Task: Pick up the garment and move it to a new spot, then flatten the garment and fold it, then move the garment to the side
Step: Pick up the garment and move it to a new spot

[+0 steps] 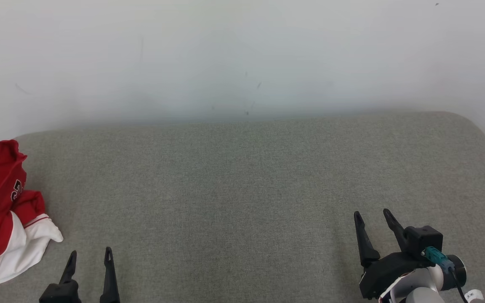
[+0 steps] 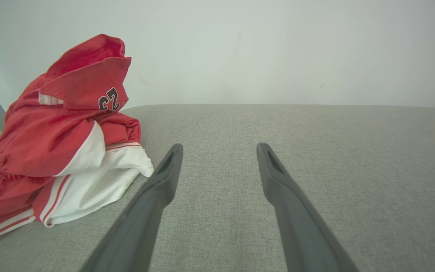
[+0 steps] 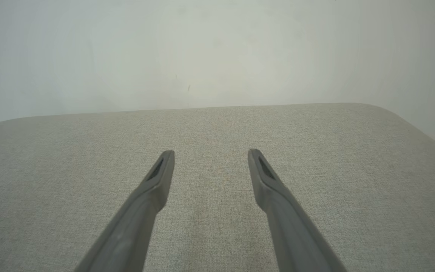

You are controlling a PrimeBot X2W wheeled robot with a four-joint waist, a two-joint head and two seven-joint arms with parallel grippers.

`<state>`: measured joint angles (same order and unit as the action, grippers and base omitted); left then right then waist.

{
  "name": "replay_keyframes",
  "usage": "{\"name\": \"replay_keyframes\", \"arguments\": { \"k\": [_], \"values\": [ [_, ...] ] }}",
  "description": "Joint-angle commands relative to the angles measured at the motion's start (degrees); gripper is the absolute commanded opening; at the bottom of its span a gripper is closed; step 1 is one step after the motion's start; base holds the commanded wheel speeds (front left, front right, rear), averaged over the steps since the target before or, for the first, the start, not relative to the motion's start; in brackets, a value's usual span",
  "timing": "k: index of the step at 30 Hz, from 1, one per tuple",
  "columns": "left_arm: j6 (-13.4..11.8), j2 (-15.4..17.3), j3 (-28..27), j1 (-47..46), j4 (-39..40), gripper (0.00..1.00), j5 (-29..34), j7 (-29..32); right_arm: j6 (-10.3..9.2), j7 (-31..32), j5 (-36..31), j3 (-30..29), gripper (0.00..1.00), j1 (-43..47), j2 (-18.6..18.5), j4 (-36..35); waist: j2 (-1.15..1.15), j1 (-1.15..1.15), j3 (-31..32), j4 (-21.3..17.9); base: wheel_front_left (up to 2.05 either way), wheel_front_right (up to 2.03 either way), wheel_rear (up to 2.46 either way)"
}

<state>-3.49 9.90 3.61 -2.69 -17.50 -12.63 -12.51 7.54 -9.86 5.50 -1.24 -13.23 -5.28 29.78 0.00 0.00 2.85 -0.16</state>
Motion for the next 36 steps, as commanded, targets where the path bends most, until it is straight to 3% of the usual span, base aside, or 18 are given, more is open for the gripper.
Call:
{"name": "replay_keyframes", "arguments": {
  "k": [1, 24, 36],
  "values": [
    [-0.01, 0.32, 0.07, -0.16, 0.25, 1.0, -0.11, -0.08, -0.1, -0.32, -0.63, -0.11, 1.0, -0.14, 0.09, -0.2, 0.0, 0.0, -0.02, 0.03, 0.0, 0.0, 0.0],
    [-0.92, 0.94, 0.83, 0.39, 1.76, 1.0, -1.35, 0.92, -0.1, -0.12, -0.47, -0.17, 1.0, -0.18, 0.47, -0.4, 0.0, 0.0, -0.29, 0.96, 0.0, 0.0, 0.0],
    [-1.04, 2.11, 1.54, -0.46, 5.21, 1.0, -2.09, 5.36, -0.1, -0.33, 0.11, 0.11, 1.0, -0.28, 0.77, -0.16, 0.0, 0.0, -0.63, 2.62, 0.0, 0.0, 0.0]
  ]
}}
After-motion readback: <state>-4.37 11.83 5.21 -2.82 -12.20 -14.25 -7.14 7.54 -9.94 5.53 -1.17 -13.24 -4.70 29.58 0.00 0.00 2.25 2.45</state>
